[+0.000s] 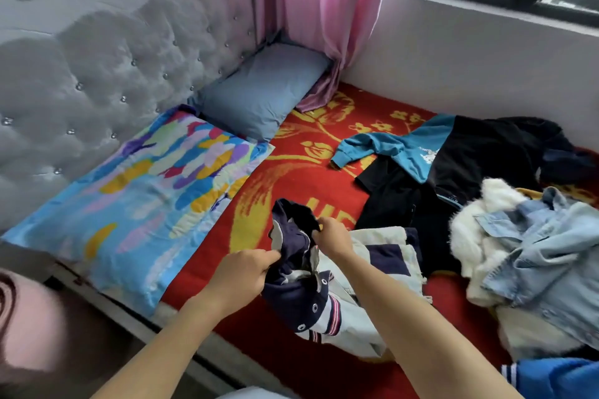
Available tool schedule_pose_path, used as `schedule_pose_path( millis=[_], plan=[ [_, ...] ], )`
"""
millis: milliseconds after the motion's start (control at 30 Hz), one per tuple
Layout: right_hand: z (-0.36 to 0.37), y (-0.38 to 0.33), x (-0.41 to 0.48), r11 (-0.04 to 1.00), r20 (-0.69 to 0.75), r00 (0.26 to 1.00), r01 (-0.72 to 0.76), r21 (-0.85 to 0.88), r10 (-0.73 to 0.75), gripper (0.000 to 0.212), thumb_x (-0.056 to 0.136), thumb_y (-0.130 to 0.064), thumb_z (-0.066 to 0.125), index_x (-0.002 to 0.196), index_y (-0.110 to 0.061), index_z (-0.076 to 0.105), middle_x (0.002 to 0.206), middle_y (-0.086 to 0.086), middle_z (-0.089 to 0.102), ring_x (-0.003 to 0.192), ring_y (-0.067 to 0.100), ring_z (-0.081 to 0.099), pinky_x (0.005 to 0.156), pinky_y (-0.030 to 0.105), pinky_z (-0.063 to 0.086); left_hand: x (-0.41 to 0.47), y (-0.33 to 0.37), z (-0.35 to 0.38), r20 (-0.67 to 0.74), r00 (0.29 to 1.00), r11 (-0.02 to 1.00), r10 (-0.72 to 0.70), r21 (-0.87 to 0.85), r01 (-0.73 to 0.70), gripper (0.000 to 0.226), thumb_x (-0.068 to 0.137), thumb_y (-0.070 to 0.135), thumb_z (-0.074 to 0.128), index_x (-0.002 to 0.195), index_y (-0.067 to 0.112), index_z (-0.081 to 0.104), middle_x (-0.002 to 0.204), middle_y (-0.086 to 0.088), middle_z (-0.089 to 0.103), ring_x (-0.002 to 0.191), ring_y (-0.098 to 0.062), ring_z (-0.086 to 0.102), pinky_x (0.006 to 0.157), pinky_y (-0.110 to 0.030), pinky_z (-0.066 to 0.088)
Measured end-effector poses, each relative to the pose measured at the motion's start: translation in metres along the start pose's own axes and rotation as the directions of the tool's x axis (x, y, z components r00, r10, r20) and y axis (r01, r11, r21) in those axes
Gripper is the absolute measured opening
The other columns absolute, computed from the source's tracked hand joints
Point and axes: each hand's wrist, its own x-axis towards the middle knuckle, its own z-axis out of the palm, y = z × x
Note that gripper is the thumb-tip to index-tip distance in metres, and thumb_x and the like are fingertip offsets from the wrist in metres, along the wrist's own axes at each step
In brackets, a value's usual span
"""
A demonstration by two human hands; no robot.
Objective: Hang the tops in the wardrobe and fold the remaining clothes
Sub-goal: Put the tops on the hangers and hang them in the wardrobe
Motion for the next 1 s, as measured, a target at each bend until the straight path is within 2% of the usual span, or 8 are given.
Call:
schedule_pose_path(
  millis=[67,167,333,467,567,700,800,1000],
  plan=[
    [-0.021,0.001,0.005,0.999,-0.117,0.992,-0.038,0.035,0.042,0.011,0.081,-0.008,0.051,0.081,-0.002,0.060,0.088,0.018,0.066,0.089,0.035,0.060,0.061,0.031,0.037,-0.004,-0.010,-0.011,-0.036,0.997,0.997,-0.074,-0.018,0.074,0.022,0.074,0.022,0.031,0.093,0.033,0.032,0.076,-0.012,0.061,0.076,-0.036,0.055,0.059,-0.037,0.038],
    [-0.079,-0.003,0.014,0.982,-0.304,0.944,-0.081,0.171,0.131,0.017,0.078,-0.009,0.055,0.070,0.004,0.061,0.065,0.017,0.059,0.067,0.032,0.056,0.048,0.027,0.031,0.006,-0.022,-0.049,-0.158,0.963,0.972,-0.217,-0.128,0.198,0.034,0.075,0.029,0.036,0.107,0.038,0.038,0.084,-0.011,0.068,0.084,-0.032,0.062,0.069,-0.040,0.048],
    [-0.182,-0.038,0.002,0.940,-0.607,0.791,0.145,0.308,0.077,0.013,0.078,-0.013,0.060,0.074,-0.003,0.067,0.080,0.014,0.070,0.080,0.029,0.064,0.071,0.031,0.046,0.054,-0.019,-0.136,-0.463,0.847,0.955,-0.263,-0.253,0.158,0.036,0.083,0.006,0.050,0.114,0.014,0.068,0.112,-0.014,0.067,0.107,-0.028,0.061,0.090,-0.034,0.044],
    [-0.225,-0.056,-0.040,0.922,-0.729,0.685,0.290,0.257,-0.012,0.014,0.078,-0.009,0.060,0.089,-0.013,0.068,0.076,0.001,0.063,0.077,0.019,0.058,0.071,0.026,0.040,0.082,-0.013,-0.194,-0.541,0.791,0.914,-0.285,-0.402,0.054,0.041,0.081,-0.013,0.052,0.116,0.006,0.063,0.097,-0.015,0.067,0.072,-0.009,0.063,0.068,-0.019,0.050],
    [-0.210,-0.042,-0.056,0.931,-0.668,0.742,0.274,0.240,-0.046,0.023,0.075,-0.007,0.060,0.093,-0.021,0.064,0.063,-0.002,0.057,0.072,0.023,0.056,0.072,0.032,0.045,0.087,-0.013,-0.189,-0.431,0.851,0.794,-0.299,-0.607,-0.029,0.032,0.082,-0.016,0.053,0.102,0.005,0.066,0.074,0.001,0.068,0.056,0.002,0.057,0.057,-0.012,0.049],
    [-0.142,0.002,-0.062,0.996,-0.431,0.903,0.047,0.081,-0.008,0.039,0.080,-0.013,0.061,0.119,-0.019,0.060,0.068,-0.001,0.059,0.079,0.024,0.058,0.066,0.029,0.039,0.073,-0.026,-0.118,-0.109,0.936,0.632,-0.334,-0.763,0.136,0.023,0.071,-0.007,0.064,0.087,0.010,0.065,0.060,0.009,0.065,0.058,-0.006,0.059,0.056,-0.016,0.048],
    [-0.086,0.039,-0.064,0.992,-0.236,0.964,-0.112,0.060,0.123,0.048,0.082,-0.018,0.056,0.130,-0.020,0.052,0.100,0.008,0.069,0.102,0.028,0.061,0.078,0.030,0.045,0.048,-0.047,-0.065,0.050,0.900,0.550,-0.432,-0.777,0.307,0.028,0.054,0.008,0.060,0.081,0.010,0.068,0.066,-0.002,0.065,0.063,-0.016,0.058,0.066,-0.029,0.044],
    [-0.021,0.073,-0.056,0.969,0.165,0.959,-0.211,-0.131,0.231,0.054,0.086,-0.020,0.051,0.139,-0.016,0.038,0.127,0.010,0.055,0.105,0.025,0.057,0.071,0.027,0.040,-0.002,-0.071,0.003,0.342,0.770,0.274,-0.539,-0.793,0.544,0.023,0.078,-0.018,0.053,0.083,0.000,0.067,0.064,-0.004,0.067,0.061,-0.016,0.064,0.054,-0.018,0.048]
  ],
)
